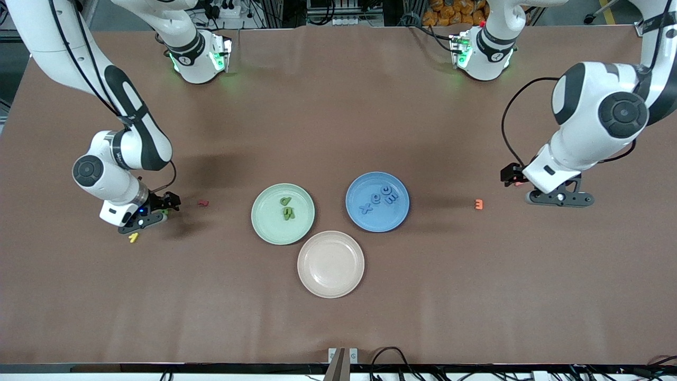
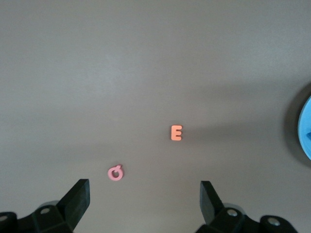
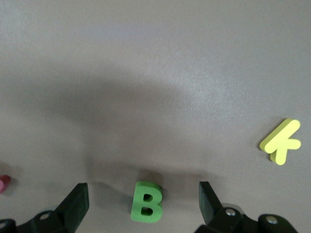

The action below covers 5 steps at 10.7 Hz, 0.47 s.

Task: Sort letters by color into matching plates
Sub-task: 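Grasp the green B with the right gripper while the left gripper lifts away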

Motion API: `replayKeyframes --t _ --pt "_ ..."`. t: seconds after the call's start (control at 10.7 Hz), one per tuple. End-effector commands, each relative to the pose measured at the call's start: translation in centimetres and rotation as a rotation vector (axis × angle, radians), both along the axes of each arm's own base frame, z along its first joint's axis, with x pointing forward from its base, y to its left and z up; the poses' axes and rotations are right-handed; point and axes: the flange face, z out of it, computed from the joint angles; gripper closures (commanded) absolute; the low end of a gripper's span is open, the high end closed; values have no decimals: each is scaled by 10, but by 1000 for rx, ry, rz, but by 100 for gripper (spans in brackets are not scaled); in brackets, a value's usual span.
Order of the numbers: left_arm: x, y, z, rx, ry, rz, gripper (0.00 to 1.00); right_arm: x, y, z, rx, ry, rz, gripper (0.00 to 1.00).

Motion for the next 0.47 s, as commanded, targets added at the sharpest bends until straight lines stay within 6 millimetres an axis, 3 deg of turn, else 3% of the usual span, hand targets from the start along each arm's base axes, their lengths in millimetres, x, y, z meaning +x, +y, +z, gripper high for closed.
replayKeyframes --t 0.0,0.19,0.37 --pt "-20 18 60 -33 -45 46 0 -15 -3 4 0 -5 22 0" --pt "-18 42 94 -42 -113 130 0 -16 -8 4 -2 -5 15 0" --pt "-18 47 134 -79 -93 154 0 -17 -15 3 -5 -2 8 22"
